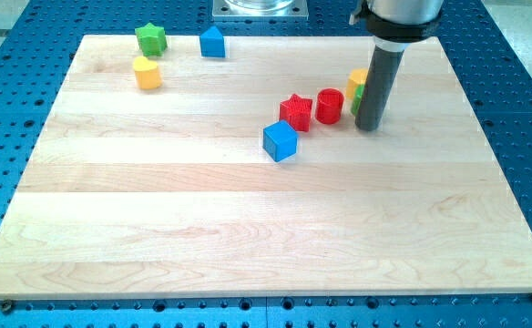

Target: Place the red blocks at the center of the board

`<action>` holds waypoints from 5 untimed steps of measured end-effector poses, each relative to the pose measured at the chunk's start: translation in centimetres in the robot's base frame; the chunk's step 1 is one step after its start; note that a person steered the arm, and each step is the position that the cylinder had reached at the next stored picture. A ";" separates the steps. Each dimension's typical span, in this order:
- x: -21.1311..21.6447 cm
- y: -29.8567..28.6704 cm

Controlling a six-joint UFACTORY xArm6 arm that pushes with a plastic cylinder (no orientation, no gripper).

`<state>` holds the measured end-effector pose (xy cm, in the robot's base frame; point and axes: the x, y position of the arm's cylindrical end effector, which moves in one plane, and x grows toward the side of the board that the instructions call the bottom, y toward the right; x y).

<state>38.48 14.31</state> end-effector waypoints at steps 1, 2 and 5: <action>-1.8 -0.2; -2.3 -1.2; -1.4 -14.8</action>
<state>37.11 -0.48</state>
